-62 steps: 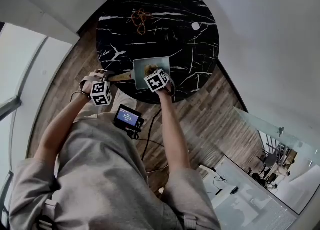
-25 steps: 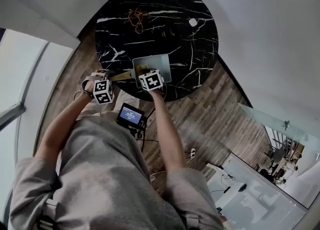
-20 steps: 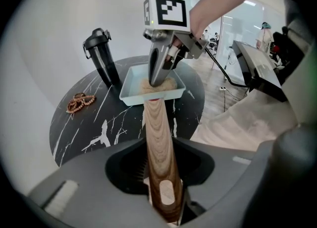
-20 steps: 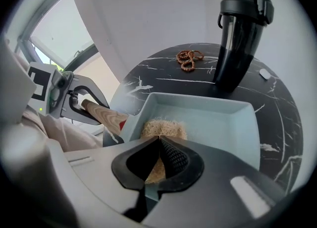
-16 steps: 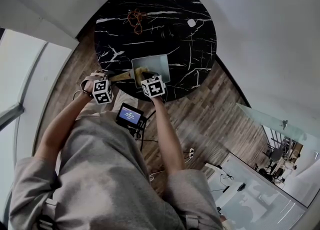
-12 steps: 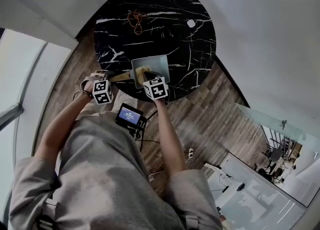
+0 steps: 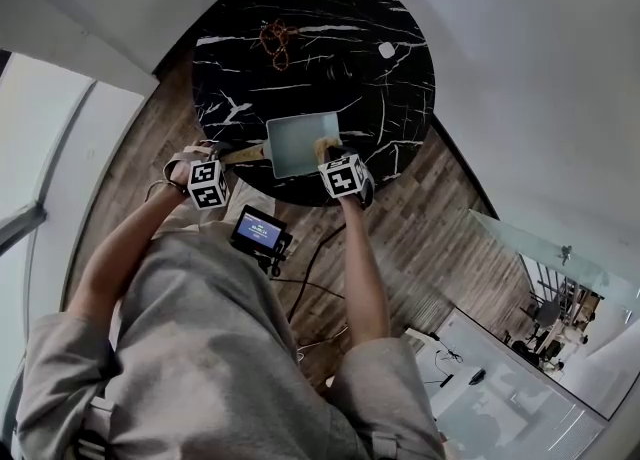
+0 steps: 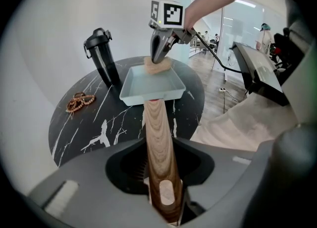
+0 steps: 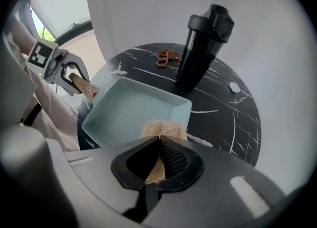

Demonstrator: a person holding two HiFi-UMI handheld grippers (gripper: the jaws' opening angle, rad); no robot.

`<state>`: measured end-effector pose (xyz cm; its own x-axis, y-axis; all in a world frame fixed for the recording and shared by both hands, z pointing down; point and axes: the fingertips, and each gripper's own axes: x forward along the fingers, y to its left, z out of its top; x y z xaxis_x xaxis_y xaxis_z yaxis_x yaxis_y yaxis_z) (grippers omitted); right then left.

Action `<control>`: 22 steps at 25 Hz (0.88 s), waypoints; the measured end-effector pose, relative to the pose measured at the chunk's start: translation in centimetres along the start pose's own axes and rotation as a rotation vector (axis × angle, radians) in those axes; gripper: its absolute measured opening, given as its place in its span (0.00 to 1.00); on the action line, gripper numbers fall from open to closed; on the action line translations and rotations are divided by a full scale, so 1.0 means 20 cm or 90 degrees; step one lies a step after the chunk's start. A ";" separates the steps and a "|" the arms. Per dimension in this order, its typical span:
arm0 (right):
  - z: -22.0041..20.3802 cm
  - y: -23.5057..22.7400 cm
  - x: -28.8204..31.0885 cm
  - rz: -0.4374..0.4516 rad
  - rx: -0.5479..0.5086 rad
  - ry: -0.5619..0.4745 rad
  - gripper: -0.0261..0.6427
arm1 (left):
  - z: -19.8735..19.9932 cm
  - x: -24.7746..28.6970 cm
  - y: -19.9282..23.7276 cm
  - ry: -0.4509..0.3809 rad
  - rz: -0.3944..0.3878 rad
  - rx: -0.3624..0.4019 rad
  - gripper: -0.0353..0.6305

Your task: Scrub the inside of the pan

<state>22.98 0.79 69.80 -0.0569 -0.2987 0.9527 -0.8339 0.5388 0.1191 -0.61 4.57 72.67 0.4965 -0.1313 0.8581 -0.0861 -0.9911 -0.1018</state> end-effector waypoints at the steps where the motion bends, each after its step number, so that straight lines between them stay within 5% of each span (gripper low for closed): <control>1: -0.02 -0.01 0.02 -0.003 0.001 0.015 0.07 | 0.00 0.00 0.00 0.000 -0.001 -0.001 0.24; 22: -0.07 0.22 0.18 0.059 -0.020 0.127 0.07 | -0.02 0.03 -0.01 0.018 -0.010 -0.012 0.20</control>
<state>19.96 3.21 74.13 -0.0201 -0.0864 0.9961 -0.8126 0.5818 0.0340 -0.58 4.62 73.39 0.4739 -0.1141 0.8731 -0.0944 -0.9924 -0.0785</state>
